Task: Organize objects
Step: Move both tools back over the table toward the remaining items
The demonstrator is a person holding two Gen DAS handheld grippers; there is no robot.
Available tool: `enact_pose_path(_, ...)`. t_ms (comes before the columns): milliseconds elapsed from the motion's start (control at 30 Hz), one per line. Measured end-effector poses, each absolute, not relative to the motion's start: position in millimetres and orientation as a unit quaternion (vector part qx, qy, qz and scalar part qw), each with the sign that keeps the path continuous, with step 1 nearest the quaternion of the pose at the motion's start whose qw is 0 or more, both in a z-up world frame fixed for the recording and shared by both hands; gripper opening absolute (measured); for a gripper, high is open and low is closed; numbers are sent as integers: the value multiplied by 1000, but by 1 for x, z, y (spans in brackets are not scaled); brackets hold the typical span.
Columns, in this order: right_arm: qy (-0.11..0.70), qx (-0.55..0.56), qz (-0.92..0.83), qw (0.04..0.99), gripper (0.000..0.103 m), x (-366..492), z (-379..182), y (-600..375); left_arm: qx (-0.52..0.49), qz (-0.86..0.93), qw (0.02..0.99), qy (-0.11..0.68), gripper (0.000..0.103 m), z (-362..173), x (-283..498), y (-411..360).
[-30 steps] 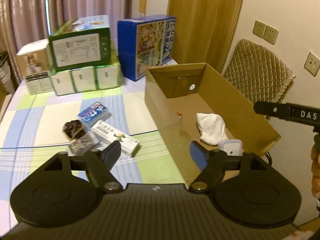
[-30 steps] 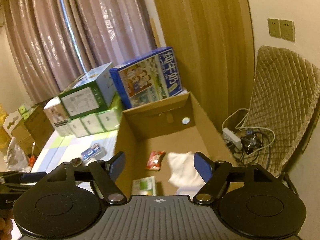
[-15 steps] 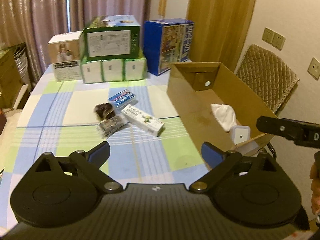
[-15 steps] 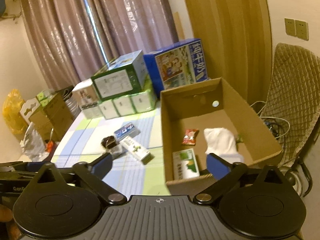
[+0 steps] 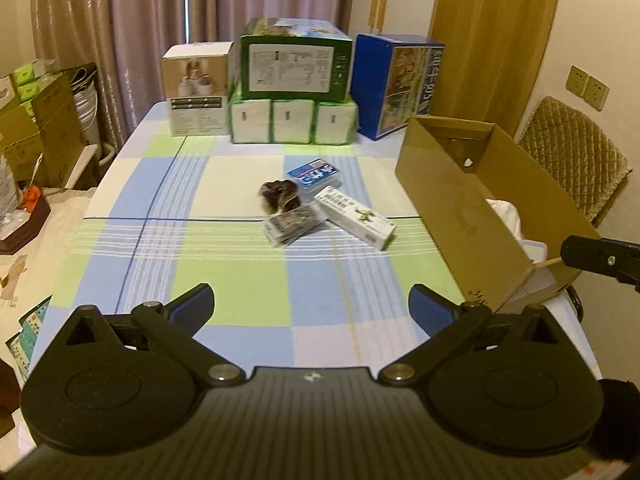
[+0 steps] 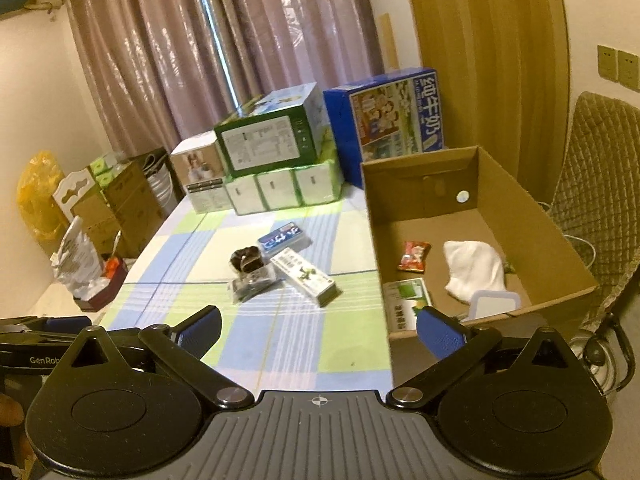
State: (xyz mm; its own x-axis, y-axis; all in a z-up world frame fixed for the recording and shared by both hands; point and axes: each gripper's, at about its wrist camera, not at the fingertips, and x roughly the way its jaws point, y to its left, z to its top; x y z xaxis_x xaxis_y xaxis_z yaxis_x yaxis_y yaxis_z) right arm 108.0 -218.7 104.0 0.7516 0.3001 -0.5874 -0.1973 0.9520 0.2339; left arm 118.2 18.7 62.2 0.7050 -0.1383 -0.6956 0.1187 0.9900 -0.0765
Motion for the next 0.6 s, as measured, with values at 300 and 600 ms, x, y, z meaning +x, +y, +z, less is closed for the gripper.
enact_pose_path(300,332,64,157,928,101,114,98,-196,-25,-56,921,386,102,55,122,38)
enact_pose_path(600,335,45,181,923,101,122,89,-176,-25,-52,916,396,102,43,136,47)
